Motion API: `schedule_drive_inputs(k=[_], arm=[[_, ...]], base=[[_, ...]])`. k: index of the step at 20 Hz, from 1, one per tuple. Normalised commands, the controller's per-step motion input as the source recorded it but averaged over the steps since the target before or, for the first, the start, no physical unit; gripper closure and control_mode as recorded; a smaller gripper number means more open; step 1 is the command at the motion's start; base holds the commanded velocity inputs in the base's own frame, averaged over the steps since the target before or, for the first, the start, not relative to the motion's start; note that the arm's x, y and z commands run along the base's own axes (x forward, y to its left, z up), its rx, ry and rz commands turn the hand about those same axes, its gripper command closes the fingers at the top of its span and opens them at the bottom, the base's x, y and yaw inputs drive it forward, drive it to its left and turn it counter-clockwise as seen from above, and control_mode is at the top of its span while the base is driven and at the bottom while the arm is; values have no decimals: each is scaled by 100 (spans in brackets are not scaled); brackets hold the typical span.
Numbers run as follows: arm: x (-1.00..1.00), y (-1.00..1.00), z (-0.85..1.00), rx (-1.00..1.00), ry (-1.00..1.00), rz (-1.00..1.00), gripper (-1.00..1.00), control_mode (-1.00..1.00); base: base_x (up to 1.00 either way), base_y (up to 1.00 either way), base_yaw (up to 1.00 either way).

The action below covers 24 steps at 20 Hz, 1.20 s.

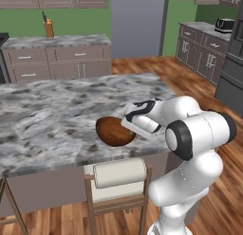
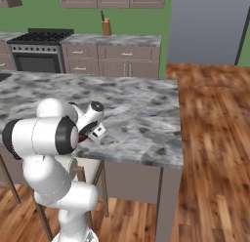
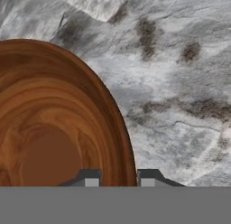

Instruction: Pick up the bowls from the cabinet and place each bowl in front of a stool on the dining counter.

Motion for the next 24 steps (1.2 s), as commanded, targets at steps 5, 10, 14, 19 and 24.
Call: schedule_drive_inputs(k=[5,10,14,19,24], arm=[[0,12,7,-4,2,0,-100,-100],[0,9,9,-4,1,0,-100,-100],[0,0,16,-2,0,0,-100,-100],[0,0,31,-8,0,0,-100,-100],[-24,0,85,-15,1,0,-100,-100]], base=[[0,0,0],[0,0,0],[0,0,0],[0,0,0],[0,0,0]])
